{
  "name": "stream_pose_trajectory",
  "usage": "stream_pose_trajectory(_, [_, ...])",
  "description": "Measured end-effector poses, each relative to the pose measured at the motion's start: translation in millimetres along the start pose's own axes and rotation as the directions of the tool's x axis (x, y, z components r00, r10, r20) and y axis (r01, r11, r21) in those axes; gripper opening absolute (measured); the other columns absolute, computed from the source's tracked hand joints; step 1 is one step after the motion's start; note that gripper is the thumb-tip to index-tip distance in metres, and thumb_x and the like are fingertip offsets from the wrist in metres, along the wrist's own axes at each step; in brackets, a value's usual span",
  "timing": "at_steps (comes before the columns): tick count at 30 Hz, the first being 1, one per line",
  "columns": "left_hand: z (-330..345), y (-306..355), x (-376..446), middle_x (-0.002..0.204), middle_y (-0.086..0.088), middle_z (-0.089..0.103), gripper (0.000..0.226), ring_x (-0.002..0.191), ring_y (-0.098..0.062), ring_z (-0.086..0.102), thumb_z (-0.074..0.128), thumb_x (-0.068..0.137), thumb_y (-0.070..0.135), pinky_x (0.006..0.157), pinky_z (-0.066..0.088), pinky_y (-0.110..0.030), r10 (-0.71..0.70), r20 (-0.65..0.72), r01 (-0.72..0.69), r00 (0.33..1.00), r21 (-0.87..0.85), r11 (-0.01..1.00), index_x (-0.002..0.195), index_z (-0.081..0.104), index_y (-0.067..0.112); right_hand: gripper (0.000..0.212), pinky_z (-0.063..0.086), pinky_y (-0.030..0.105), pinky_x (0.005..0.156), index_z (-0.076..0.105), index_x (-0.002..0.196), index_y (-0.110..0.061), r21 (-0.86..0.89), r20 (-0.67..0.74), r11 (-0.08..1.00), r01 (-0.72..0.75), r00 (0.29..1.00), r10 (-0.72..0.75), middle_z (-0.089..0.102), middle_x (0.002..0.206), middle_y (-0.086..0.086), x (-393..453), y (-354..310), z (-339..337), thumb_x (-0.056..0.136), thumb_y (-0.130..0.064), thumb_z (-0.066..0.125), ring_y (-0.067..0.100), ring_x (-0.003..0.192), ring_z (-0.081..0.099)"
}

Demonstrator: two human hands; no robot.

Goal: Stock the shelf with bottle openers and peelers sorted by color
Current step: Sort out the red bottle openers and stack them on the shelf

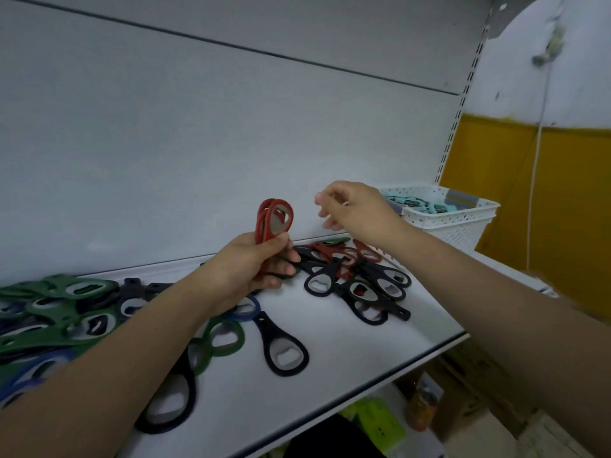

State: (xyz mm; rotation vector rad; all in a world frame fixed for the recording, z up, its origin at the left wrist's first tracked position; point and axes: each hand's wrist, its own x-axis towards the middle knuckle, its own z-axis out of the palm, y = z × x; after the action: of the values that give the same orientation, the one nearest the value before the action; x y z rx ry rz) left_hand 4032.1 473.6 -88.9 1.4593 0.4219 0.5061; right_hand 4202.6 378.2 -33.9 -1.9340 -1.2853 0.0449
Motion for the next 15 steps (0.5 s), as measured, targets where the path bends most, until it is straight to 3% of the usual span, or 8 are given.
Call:
stream_pose_trajectory(2, [-2,-1,-1,0.083,-0.007,0.070,0.016,0.062,-0.012,0.062,0.057,0.099,0.023,0.046,0.046,-0.020,0.003,-0.009,-0.003,1.000,0.013,1.000,0.096,0.062,0.009,0.021,0.047,0.022,0.065,0.068,0.104,-0.019,-0.344,0.076,0.939,-0.021,0.996,0.050,0.070,0.104,-0.003,1,20,-5,0.097,-0.036,0.058,0.010,0.083,0.065])
stream_pose_trajectory(5, [-6,-1,1,0.073,-0.006,0.061,0.002,0.058,-0.014,0.051,0.058,0.097,0.011,0.039,0.031,-0.019,0.012,0.021,-0.011,1.000,-0.053,0.999,0.098,0.058,0.010,0.029,0.045,0.026,0.084,0.064,0.122,-0.019,-0.588,0.267,0.809,-0.008,0.942,0.203,0.065,0.125,0.001,0,41,-4,0.096,-0.032,0.060,0.018,0.106,0.059])
stream_pose_trajectory(8, [-10,-2,6,0.067,-0.006,0.057,0.009,0.056,-0.016,0.050,0.052,0.096,0.002,0.038,0.029,-0.020,-0.005,-0.029,0.002,1.000,-0.110,0.994,0.101,0.055,0.010,0.051,0.043,0.035,0.106,0.051,0.140,-0.023,-0.600,0.419,0.799,0.029,0.863,0.283,0.056,0.139,0.000,-1,47,-1,0.092,-0.030,0.063,0.021,0.124,0.053])
stream_pose_trajectory(12, [-9,-4,9,0.065,-0.007,0.055,0.014,0.054,-0.017,0.048,0.047,0.095,-0.002,0.037,0.028,-0.021,-0.018,-0.040,0.013,0.999,-0.114,0.993,0.101,0.054,0.009,0.040,0.049,0.038,0.097,0.060,0.123,-0.027,-0.526,0.473,0.849,0.047,0.846,0.246,0.066,0.117,-0.004,2,47,2,0.088,-0.044,0.066,0.019,0.106,0.061])
stream_pose_trajectory(15, [-9,-5,9,0.064,-0.007,0.054,0.016,0.053,-0.016,0.047,0.045,0.095,-0.004,0.036,0.027,-0.020,-0.025,-0.042,0.020,0.999,-0.111,0.994,0.100,0.053,0.009,0.052,0.048,0.032,0.091,0.061,0.122,-0.021,-0.497,0.424,0.868,0.021,0.878,0.221,0.066,0.113,-0.003,3,48,10,0.087,-0.059,0.064,0.019,0.104,0.060])
